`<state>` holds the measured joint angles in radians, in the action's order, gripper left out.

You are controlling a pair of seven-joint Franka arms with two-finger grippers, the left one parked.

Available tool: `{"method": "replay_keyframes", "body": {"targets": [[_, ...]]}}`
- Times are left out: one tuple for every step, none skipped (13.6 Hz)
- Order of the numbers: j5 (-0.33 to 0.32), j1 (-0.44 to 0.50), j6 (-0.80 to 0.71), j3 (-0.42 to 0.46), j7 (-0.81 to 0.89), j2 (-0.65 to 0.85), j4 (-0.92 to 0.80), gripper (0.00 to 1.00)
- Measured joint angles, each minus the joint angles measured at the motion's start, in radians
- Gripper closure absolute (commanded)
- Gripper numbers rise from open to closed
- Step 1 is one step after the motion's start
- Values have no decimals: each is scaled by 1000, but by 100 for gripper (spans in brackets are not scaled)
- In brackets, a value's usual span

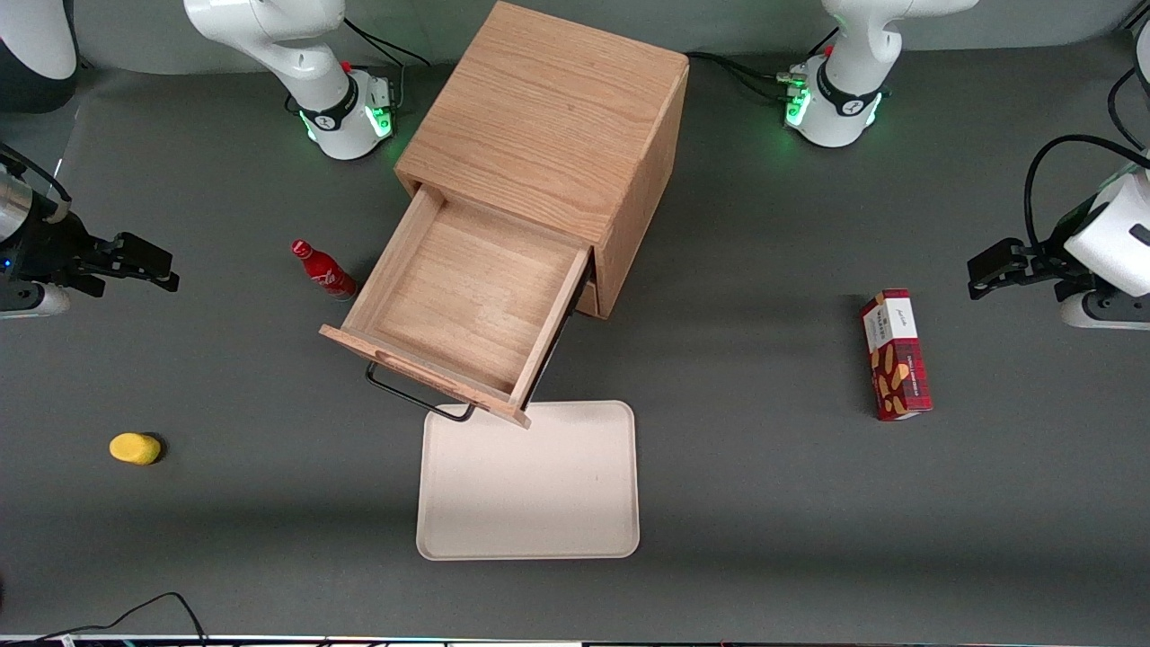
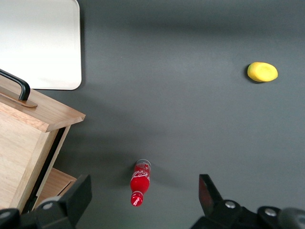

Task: Close top drawer

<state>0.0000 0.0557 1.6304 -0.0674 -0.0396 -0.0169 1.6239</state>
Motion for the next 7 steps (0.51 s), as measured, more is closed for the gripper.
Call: {"method": "replay_keyframes", "body": {"targets": [[0,0,0,0,0,0,0,0],[0,-1,-1,0,0,0,-1,0],[0,-1,-1,0,1,-1,-2,0],[0,-1,-1,0,4,-2,-3,0],[0,-1,-1,0,5,-6,-7,0],[0,-2,-1,0,6,-12,-16,0],[0,-5,-1,0,6,-19,-23,0]]}}
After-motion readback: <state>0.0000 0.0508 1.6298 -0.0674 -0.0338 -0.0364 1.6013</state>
